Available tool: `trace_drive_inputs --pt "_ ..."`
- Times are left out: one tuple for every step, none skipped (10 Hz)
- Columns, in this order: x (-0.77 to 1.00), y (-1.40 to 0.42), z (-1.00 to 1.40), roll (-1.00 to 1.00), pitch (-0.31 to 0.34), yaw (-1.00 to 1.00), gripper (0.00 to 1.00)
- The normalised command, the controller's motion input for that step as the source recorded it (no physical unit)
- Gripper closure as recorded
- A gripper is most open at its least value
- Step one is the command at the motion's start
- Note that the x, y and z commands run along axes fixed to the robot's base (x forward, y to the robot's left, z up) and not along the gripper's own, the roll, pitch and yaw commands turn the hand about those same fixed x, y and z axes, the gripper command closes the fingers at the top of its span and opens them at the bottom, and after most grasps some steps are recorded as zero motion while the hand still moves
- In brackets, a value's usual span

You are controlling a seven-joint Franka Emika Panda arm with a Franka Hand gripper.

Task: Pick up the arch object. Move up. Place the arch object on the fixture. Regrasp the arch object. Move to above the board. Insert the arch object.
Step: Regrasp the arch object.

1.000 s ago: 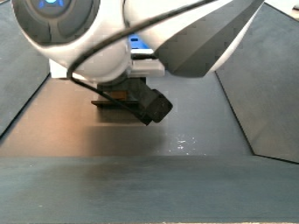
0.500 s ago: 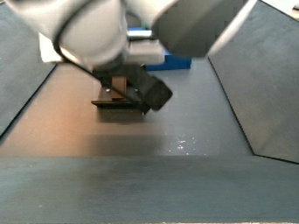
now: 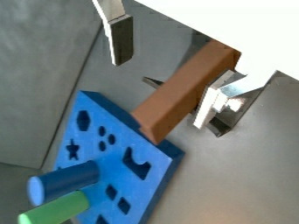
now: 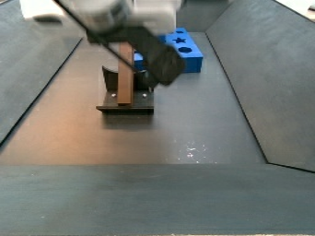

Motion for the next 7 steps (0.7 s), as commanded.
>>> trace_drive_inputs --pt "-0.01 -0.98 1.00 1.00 0.051 0.01 0.00" --pt "-0.01 -1.00 0.94 1.00 0.049 0.01 0.00" --pt "-0.04 -1.00 0.92 1.00 0.038 0.01 0.00" --pt "-0.07 -1.00 0.87 1.00 0.031 0.01 0.00" --pt "-0.07 -0.95 0.79 1.00 0.028 0.01 0.00" --pt "-0.04 -0.70 0.47 1.00 0.026 0.01 0.00" --pt "-0.02 -0.49 0.22 1.00 0.026 0.01 0.00"
